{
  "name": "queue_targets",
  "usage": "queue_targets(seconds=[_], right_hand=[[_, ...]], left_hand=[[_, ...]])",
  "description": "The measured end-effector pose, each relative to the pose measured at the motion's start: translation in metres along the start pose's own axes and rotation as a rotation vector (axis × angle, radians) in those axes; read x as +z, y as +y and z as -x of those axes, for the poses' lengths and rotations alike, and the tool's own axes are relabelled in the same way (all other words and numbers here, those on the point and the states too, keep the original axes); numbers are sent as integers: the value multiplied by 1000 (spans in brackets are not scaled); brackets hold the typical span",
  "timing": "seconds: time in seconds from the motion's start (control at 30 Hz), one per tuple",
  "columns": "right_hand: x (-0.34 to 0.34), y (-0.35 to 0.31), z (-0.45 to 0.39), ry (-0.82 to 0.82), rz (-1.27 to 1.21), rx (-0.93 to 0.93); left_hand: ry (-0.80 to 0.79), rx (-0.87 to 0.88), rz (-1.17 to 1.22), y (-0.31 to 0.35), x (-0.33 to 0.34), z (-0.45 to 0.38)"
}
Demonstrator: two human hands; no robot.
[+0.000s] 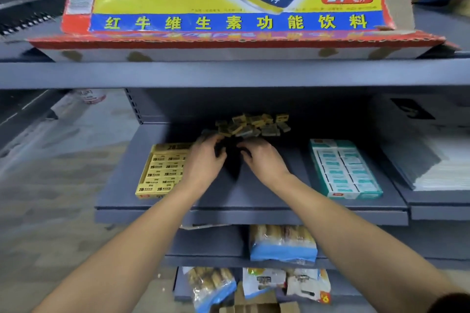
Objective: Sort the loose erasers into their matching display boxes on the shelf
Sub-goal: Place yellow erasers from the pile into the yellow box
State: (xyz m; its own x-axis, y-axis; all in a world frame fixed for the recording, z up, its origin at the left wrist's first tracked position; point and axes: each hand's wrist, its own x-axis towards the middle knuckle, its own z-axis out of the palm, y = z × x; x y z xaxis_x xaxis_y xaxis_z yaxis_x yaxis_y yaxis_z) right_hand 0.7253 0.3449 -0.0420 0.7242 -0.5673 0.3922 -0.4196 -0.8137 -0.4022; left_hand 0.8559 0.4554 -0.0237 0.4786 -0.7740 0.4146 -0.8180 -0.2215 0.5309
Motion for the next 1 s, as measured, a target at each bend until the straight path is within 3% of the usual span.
queue_targets(seconds=[0.43,0.67,0.87,1.0], right_hand=[[27,-9,-38,-22,305,116],[30,3,-72,-181,210,156],[35,11,-59,-126,292,187],[27,6,-36,-45,230,71]], left_hand=[[-114,68,-27,-32,-4,-24],[-103,23,4,-41,-8,-26],[-73,11,17,-39,-5,-19],[-104,-12,26,-32,1,-16]])
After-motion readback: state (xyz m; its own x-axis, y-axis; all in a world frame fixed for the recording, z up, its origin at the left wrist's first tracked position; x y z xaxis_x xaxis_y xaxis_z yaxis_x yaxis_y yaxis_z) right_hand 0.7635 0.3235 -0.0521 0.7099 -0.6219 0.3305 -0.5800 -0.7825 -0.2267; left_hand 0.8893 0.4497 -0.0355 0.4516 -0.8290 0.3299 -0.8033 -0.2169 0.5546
